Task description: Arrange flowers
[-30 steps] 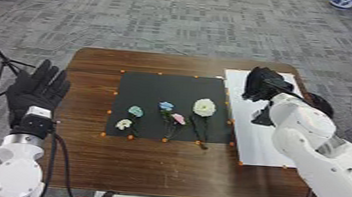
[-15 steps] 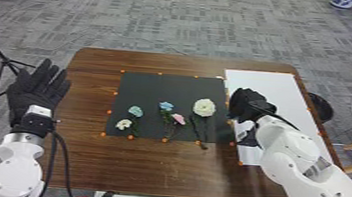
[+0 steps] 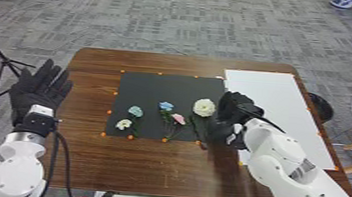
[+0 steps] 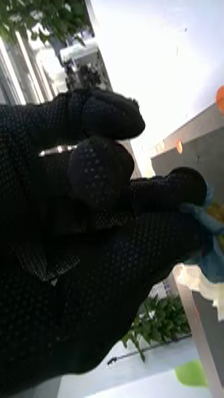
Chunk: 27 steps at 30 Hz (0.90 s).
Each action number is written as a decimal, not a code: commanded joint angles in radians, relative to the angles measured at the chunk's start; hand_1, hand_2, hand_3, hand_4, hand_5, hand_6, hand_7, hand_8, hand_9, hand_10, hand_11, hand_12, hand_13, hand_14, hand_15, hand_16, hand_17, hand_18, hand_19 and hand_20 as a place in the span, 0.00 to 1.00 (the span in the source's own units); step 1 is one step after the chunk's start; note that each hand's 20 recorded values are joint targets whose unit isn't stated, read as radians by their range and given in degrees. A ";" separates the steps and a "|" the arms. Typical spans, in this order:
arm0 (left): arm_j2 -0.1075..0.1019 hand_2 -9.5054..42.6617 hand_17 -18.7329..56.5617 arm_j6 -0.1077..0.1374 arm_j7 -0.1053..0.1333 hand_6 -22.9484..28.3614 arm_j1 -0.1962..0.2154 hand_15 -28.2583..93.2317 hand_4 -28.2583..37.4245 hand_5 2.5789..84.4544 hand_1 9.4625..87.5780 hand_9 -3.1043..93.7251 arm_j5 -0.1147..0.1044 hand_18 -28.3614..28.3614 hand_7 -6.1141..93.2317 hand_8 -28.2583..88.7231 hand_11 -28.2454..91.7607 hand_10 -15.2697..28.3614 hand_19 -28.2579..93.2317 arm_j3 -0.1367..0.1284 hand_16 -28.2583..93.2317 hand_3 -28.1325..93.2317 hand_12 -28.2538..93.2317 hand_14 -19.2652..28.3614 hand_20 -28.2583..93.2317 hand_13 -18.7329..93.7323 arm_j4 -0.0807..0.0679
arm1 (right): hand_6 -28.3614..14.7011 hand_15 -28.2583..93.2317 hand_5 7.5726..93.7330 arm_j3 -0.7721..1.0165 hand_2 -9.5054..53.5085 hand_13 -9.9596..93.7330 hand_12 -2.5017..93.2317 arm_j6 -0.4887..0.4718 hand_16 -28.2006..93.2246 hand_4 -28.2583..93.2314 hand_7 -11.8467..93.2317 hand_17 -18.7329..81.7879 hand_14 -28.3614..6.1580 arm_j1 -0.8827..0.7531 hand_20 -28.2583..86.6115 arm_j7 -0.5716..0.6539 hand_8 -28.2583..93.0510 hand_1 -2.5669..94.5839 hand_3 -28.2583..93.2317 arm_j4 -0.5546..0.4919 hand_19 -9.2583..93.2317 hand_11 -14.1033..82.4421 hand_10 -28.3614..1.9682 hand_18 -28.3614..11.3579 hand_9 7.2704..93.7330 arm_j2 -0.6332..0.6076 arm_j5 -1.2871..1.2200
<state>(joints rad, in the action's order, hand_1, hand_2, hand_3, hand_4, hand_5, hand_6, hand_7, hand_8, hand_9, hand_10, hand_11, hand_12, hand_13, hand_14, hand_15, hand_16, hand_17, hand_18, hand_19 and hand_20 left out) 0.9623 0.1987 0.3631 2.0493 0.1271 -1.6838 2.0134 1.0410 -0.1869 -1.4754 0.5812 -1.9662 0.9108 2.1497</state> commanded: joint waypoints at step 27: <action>0.012 0.48 0.17 0.012 0.013 0.57 0.031 0.43 0.00 0.47 0.22 0.35 -0.006 0.69 0.18 0.16 0.39 0.65 0.43 -0.012 0.20 0.82 0.31 0.67 0.32 0.36 0.010 | 0.62 0.84 0.66 0.005 0.00 0.75 0.45 0.039 0.54 0.00 0.33 0.54 0.54 -0.015 0.58 -0.001 0.13 0.53 0.84 -0.028 0.90 0.41 0.56 0.11 0.75 0.014 -0.033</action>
<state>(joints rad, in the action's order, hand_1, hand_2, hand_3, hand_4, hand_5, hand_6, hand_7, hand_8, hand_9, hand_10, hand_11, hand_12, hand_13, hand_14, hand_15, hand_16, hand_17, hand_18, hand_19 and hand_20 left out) 0.9684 0.2036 0.3710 2.0741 0.1248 -1.6967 2.0223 1.0423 -0.1634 -1.4995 0.5807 -1.9819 0.9232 2.1137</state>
